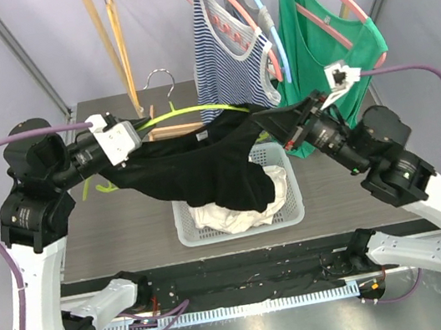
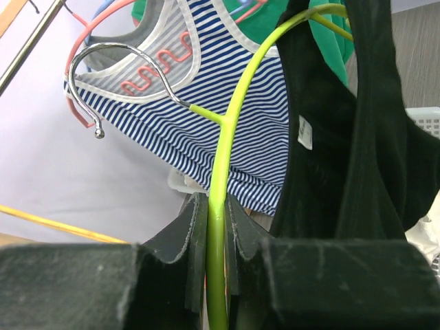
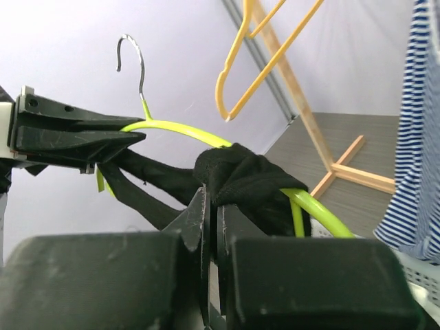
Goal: Remove the tank top from the hanger
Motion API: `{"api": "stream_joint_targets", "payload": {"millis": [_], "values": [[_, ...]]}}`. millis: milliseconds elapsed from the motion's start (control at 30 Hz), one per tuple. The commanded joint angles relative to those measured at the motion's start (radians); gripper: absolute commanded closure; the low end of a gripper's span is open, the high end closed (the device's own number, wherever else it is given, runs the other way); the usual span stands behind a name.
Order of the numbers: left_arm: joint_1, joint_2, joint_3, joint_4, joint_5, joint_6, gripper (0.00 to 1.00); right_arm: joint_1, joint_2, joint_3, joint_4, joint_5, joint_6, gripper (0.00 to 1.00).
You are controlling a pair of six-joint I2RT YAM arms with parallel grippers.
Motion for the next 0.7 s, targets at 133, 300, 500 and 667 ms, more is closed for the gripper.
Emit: {"api": "stream_joint_targets", "payload": {"millis": [133,300,500,667], "values": [[-0.002,-0.031,0.01,0.068,-0.005,0.017,0.92,0.0,-0.079,0.013,-0.108,0.444,-0.025,0.99],[0.0,-0.036,0.039,0.043,0.012,0.005,0.92,-0.002,-0.079,0.011,-0.175,0.586,-0.011,0.99],[0.0,-0.033,0.063,0.039,0.029,-0.02,0.92,-0.002,-0.067,0.001,-0.237,0.633,-0.014,0.99],[0.0,-0.035,0.086,0.032,0.032,-0.034,0.92,-0.002,-0.068,-0.016,-0.31,0.623,-0.002,0.99]]}}
